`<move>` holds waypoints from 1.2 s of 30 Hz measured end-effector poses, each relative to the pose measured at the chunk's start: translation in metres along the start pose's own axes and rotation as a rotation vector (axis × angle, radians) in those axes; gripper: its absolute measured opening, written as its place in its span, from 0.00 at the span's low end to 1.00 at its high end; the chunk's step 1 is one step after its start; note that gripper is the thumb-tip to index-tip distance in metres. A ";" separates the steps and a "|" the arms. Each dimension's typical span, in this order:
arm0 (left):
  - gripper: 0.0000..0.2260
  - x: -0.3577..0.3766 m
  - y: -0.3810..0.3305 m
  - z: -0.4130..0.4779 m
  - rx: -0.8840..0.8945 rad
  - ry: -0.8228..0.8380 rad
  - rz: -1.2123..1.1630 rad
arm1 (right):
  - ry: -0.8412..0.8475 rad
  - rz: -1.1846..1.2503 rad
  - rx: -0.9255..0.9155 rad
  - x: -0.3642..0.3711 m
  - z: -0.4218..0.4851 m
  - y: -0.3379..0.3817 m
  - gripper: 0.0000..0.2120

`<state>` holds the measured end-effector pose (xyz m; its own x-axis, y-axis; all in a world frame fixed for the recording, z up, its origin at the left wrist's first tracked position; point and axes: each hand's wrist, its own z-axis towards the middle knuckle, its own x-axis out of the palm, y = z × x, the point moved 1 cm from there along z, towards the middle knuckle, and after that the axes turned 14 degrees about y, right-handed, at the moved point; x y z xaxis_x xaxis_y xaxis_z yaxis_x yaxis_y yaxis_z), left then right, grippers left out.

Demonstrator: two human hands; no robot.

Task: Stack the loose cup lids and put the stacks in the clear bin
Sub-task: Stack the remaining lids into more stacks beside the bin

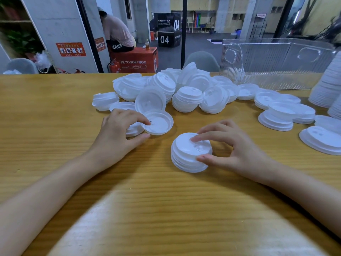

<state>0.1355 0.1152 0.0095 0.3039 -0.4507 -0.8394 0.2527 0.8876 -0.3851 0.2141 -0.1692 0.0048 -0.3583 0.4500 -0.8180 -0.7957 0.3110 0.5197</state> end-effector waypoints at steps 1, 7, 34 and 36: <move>0.16 0.000 0.000 0.000 0.004 -0.004 0.009 | 0.001 -0.006 -0.002 0.000 0.000 0.000 0.19; 0.15 0.003 0.000 0.001 0.030 -0.004 0.103 | 0.016 -0.026 0.009 0.001 0.000 -0.002 0.22; 0.25 -0.007 -0.016 -0.005 -0.147 0.183 -0.028 | 0.009 0.087 0.096 -0.012 -0.008 0.002 0.24; 0.32 -0.002 -0.019 -0.006 -0.137 0.295 0.051 | 0.015 0.094 0.103 -0.012 -0.009 0.002 0.25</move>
<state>0.1246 0.1001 0.0158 0.0283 -0.3757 -0.9263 0.1117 0.9220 -0.3706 0.2128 -0.1813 0.0134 -0.4371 0.4692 -0.7673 -0.7038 0.3528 0.6166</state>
